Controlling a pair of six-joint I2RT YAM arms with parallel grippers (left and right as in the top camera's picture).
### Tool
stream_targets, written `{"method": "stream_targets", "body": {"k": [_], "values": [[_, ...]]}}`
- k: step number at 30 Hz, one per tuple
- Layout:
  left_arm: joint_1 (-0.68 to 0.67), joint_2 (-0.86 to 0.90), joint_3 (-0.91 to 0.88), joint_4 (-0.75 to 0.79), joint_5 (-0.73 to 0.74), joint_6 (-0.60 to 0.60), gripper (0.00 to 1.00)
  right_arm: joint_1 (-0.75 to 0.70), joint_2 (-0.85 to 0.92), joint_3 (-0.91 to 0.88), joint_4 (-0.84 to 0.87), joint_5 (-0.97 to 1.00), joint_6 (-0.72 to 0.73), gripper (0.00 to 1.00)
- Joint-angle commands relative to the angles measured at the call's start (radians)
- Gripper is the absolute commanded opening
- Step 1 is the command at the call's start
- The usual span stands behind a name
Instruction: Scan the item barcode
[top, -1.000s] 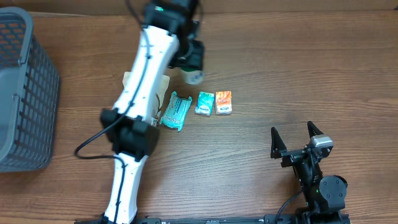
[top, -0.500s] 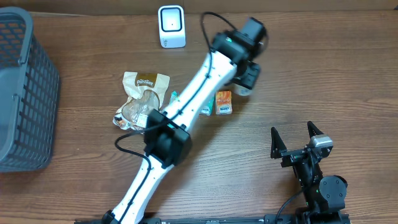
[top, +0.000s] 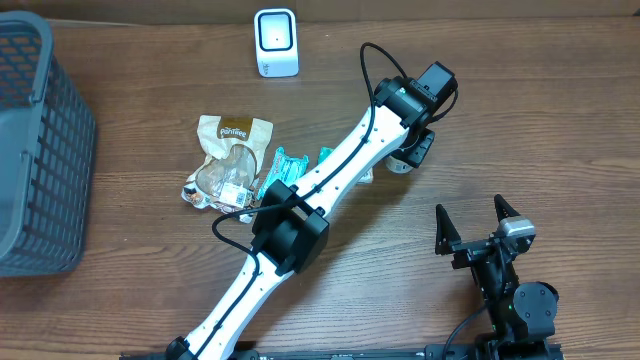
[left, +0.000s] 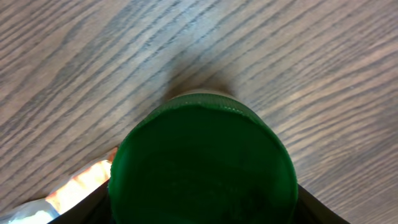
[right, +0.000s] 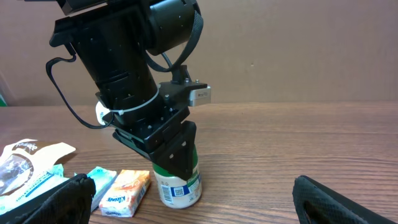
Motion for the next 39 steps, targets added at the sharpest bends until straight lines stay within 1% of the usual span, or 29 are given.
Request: {"method": "stream_targets", "body": {"k": [1,3,4,6,7,8,14,20,24,28,32,36,39], "values": [[0.010,0.020,0.006,0.000,-0.013,-0.022,0.51,-0.008,-0.012,-0.011,0.003,-0.003,0.006,1.00],[0.010,0.020,0.006,-0.001,-0.013,-0.022,0.66,-0.008,-0.012,-0.010,0.003,-0.003,0.006,1.00],[0.010,0.020,0.006,-0.001,-0.011,-0.022,0.78,-0.008,-0.012,-0.011,0.003,-0.003,0.006,1.00],[0.013,0.016,0.011,-0.003,-0.010,-0.022,0.93,-0.008,-0.012,-0.011,0.003,-0.003,0.005,1.00],[0.014,0.013,0.013,-0.005,-0.010,-0.022,0.98,-0.008,-0.012,-0.011,0.003,-0.003,0.006,1.00],[0.017,0.005,0.015,-0.007,-0.010,-0.022,1.00,-0.008,-0.012,-0.011,0.003,-0.003,0.006,1.00],[0.050,-0.098,0.037,-0.032,-0.010,-0.026,1.00,-0.008,-0.012,-0.011,0.003,-0.003,0.005,1.00],[0.145,-0.295,0.042,-0.104,-0.011,-0.020,1.00,-0.008,-0.012,-0.011,0.003,-0.003,0.006,1.00],[0.261,-0.432,0.042,-0.177,-0.015,-0.006,0.99,-0.008,-0.012,-0.010,0.003,-0.003,0.005,1.00],[0.402,-0.519,0.042,-0.246,-0.015,0.010,0.99,-0.008,-0.012,-0.010,0.003,-0.003,0.005,1.00],[0.563,-0.539,0.042,-0.319,-0.005,0.013,1.00,-0.008,-0.012,-0.011,0.003,-0.003,0.006,1.00],[0.697,-0.531,0.034,-0.365,0.024,0.031,1.00,-0.008,-0.012,-0.011,0.003,-0.003,0.006,1.00],[0.784,-0.525,0.032,-0.368,0.060,0.100,1.00,-0.008,-0.012,-0.011,0.003,-0.003,0.005,1.00]]}}
